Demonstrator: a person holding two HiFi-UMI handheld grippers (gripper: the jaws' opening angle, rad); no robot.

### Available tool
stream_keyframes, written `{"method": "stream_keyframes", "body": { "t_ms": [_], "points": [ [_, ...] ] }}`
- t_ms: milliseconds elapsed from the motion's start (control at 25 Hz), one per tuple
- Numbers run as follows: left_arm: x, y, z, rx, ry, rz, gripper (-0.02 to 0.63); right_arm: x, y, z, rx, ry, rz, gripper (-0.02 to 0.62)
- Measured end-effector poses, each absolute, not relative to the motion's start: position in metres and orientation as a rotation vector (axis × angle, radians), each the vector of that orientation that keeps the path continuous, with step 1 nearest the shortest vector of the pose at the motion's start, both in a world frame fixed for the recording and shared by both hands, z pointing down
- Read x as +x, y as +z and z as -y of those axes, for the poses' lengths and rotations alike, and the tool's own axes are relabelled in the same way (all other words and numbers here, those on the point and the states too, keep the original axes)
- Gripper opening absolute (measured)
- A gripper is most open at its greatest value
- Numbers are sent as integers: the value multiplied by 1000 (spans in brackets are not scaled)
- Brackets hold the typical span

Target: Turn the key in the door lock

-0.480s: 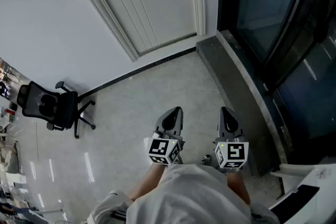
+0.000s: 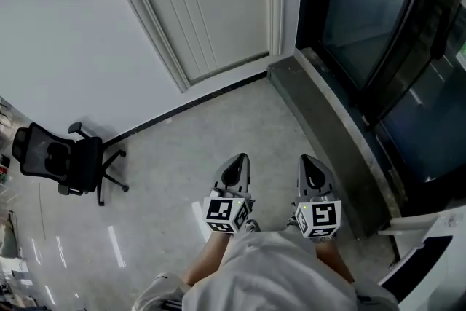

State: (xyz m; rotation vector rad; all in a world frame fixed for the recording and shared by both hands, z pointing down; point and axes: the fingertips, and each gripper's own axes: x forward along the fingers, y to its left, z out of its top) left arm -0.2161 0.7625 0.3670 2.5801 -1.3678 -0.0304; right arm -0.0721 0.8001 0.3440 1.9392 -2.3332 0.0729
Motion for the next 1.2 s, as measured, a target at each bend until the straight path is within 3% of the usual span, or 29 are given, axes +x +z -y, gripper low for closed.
{"method": "stream_keyframes", "body": {
  "t_ms": [480, 1200],
  "points": [
    [-253, 385, -790, 2580, 37, 1359, 11, -105, 332, -796, 1872, -4, 2363, 0],
    [-173, 370, -761, 2556, 37, 1446, 11, -14, 352, -769, 1895, 156, 2449, 0]
  ]
}}
